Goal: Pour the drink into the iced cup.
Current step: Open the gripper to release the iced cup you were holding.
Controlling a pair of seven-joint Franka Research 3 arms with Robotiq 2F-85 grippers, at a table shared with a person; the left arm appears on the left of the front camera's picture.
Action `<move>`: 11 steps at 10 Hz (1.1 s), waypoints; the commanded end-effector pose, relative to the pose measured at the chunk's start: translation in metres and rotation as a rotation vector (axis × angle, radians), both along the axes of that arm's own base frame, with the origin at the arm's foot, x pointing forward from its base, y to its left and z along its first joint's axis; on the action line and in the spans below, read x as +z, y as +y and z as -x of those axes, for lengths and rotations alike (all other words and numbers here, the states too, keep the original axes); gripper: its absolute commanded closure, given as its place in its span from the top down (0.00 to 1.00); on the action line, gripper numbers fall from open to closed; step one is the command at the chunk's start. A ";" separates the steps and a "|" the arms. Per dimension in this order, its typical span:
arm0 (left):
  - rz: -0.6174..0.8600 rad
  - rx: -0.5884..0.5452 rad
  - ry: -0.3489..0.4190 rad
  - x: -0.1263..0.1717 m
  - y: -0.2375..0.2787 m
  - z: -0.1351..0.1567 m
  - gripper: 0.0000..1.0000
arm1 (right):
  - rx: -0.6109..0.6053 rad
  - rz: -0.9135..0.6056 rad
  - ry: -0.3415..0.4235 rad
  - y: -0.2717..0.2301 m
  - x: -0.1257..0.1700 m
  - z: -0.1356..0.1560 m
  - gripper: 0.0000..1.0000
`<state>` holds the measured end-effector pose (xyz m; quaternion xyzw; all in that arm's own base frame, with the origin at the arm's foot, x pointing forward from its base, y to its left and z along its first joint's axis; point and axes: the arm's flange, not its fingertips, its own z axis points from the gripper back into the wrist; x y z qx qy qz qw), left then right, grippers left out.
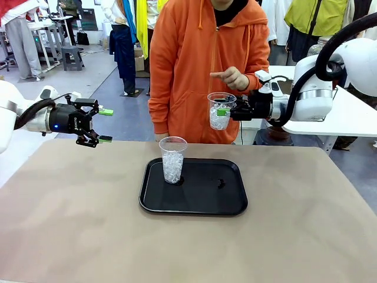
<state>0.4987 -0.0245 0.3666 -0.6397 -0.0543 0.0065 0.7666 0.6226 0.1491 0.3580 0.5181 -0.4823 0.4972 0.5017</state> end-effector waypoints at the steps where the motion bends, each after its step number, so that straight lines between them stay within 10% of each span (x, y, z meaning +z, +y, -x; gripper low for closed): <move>1: -0.006 0.000 0.008 0.002 0.000 0.001 1.00 | 0.002 0.001 -0.012 0.001 0.005 0.005 0.83; 11: -0.006 0.000 0.008 0.002 0.000 0.001 1.00 | 0.002 0.001 -0.012 0.001 0.005 0.005 0.83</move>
